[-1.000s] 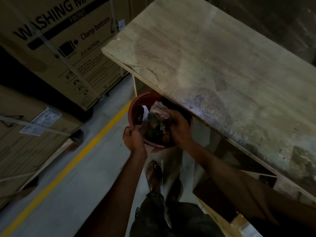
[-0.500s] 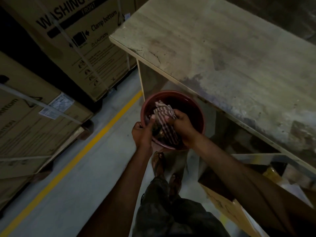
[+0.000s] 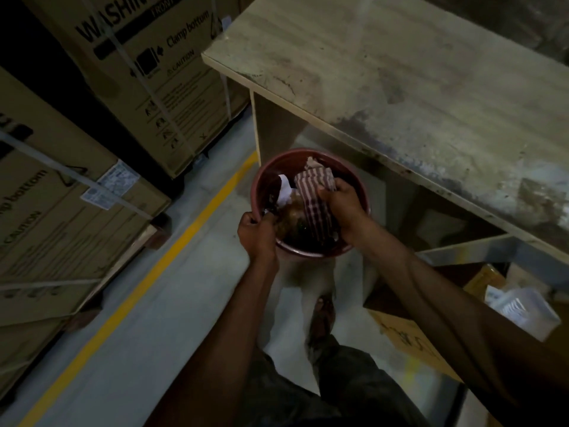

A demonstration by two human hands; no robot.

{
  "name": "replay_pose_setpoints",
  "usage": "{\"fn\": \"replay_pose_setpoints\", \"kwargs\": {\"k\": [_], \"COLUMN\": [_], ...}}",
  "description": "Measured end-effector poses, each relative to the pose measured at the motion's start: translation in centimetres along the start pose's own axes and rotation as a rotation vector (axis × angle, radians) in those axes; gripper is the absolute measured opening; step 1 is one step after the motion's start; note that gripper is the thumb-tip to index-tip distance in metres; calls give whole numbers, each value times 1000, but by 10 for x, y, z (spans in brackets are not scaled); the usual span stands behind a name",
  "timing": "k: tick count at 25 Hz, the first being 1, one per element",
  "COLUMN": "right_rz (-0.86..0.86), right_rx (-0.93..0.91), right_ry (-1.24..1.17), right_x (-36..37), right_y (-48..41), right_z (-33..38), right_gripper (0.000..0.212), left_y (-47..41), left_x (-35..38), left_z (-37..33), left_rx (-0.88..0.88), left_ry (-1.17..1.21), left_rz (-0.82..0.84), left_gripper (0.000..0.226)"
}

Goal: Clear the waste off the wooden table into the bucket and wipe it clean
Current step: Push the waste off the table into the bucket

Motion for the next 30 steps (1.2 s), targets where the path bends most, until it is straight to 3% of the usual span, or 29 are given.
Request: {"fn": "replay_pose_setpoints", "kwargs": {"k": [5,10,17,20,23,26,28,30], "right_rz": [-48,-85,-119,-289,-624,-837,-767,-697], "right_rx": [4,55,-120,-285,-367,-230,-193,-331], "right_ry": [21,-120,130,102,110,389,737,1065], "right_x": [62,109,61,15,-64,-162,-193,-197], "right_y": [1,-5,-29,-49,-79,-113,-138,-167], "right_z": [-52,-71,-9,25,54,65,63,56], "right_gripper": [20,28,27,17,6,41,54,59], "left_y": [-26,-51,-78,-84,-90,-103,-111,-115], "left_x": [-64,-116,-64,-22,19,59,81,98], "left_z": [17,45,8,-16,-30,-31,-29,-27], "left_rx": [-5,-39,3,51,62,13,-25,-59], "left_ry": [-72,-131,-48,-47,-52,-65,-91,-104], "left_rz": [25,28,122,168,172,156,150,128], "left_gripper": [41,40,37,37,34,38,39,37]}}
Point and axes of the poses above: each hand's wrist, its own y-axis away from the middle knuckle, its own x-axis out of the palm, z = x × y, the point moved 2 cm from there along -y, towards the middle knuckle, and after that the axes turned 11 degrees about z, right-handed, at the moved point
